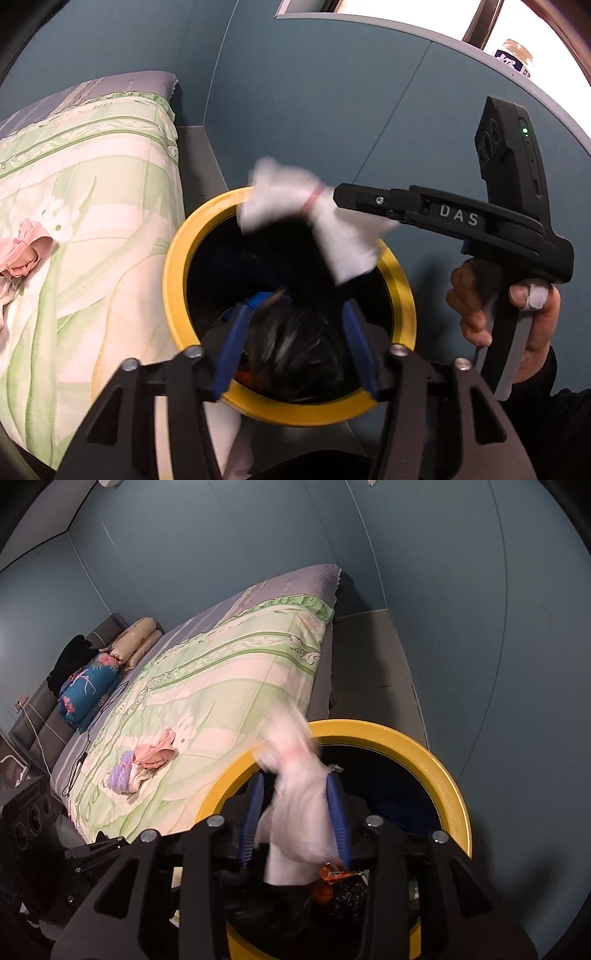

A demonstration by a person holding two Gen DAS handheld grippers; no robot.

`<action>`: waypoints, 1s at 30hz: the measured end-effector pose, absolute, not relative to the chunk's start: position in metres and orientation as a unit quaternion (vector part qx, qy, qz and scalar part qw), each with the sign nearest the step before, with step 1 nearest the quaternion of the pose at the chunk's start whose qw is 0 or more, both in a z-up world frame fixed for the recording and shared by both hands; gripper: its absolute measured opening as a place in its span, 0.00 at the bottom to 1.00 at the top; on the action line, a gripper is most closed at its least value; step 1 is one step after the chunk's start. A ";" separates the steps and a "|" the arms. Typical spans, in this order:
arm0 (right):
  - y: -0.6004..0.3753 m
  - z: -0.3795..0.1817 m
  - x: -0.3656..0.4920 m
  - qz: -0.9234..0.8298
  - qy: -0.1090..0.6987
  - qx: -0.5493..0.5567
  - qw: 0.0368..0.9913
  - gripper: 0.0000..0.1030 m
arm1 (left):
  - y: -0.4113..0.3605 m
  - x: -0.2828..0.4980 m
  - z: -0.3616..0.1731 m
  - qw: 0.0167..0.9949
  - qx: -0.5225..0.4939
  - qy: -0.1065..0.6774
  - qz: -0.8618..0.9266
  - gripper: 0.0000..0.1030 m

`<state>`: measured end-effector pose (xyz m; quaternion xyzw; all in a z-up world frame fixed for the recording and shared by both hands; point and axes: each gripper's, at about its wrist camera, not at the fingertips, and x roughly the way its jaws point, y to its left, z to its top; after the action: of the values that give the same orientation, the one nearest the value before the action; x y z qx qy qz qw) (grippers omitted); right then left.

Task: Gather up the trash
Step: 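Open both grippers to drop the black bag and tissue into the bin, then move both tools back over the purple net, orange and pink cloth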

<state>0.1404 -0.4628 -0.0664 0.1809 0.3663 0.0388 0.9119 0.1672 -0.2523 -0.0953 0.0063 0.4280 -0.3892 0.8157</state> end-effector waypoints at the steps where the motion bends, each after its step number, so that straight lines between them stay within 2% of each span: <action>1: -0.464 -0.066 0.140 0.038 0.365 0.182 0.912 0.35 | -0.251 0.166 -0.095 0.816 0.004 0.427 -0.390 0.56; 3: -0.467 -0.065 0.139 0.033 0.361 0.186 0.913 0.41 | -0.248 0.165 -0.094 0.816 -0.002 0.427 -0.391 0.60; 7: -0.472 -0.058 0.135 0.026 0.347 0.186 0.919 0.43 | -0.240 0.165 -0.088 0.821 -0.012 0.422 -0.385 0.68; 11: -0.473 -0.048 0.131 0.024 0.326 0.183 0.927 0.52 | -0.230 0.172 -0.077 0.832 -0.023 0.409 -0.374 0.75; 25: -0.437 -0.019 0.143 0.066 0.297 0.145 0.941 0.69 | -0.159 0.191 -0.039 0.889 -0.032 0.348 -0.296 0.82; 30: -0.403 -0.009 0.163 0.097 0.303 0.113 0.941 0.71 | -0.126 0.194 -0.033 0.905 -0.023 0.335 -0.261 0.83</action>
<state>0.1627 -0.4028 -0.0094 0.1129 0.3028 0.0972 0.9413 0.1943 -0.1262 -0.0329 -0.0227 0.3352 -0.2611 0.9050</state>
